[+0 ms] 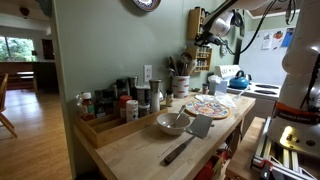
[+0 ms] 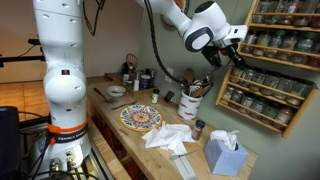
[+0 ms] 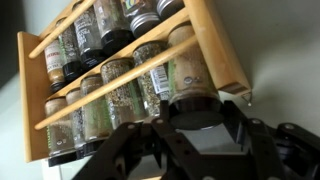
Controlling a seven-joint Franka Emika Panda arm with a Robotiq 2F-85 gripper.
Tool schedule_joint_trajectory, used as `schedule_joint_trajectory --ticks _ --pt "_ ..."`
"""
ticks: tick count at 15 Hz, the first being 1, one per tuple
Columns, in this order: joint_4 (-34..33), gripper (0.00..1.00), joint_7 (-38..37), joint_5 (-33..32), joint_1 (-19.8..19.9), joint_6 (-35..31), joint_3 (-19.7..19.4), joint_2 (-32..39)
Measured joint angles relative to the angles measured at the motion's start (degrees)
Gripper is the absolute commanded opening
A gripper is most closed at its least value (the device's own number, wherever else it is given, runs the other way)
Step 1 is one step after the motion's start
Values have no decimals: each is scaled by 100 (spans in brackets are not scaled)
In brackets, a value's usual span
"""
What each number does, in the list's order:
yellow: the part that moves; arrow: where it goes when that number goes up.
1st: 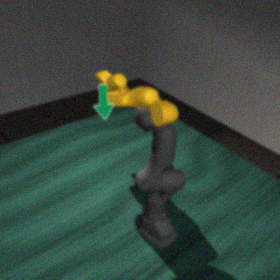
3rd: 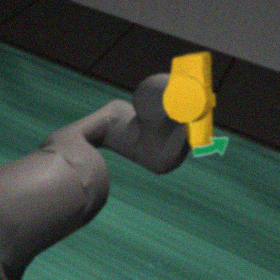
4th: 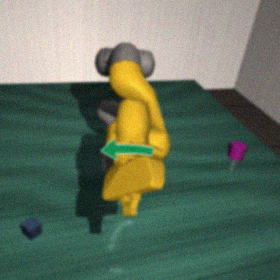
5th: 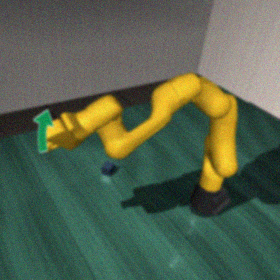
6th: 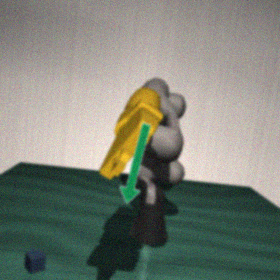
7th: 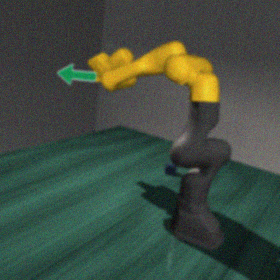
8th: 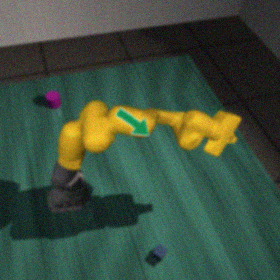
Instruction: Put the salt shaker on the table
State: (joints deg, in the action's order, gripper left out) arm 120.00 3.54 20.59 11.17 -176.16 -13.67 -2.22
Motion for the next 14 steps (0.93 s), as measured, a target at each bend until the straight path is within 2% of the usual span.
schedule_joint_trajectory --ticks 4,14 --pt "25 31 316 366 -28 8 4 -37" --pt "27 31 2559 2965 -232 302 -91 -384"
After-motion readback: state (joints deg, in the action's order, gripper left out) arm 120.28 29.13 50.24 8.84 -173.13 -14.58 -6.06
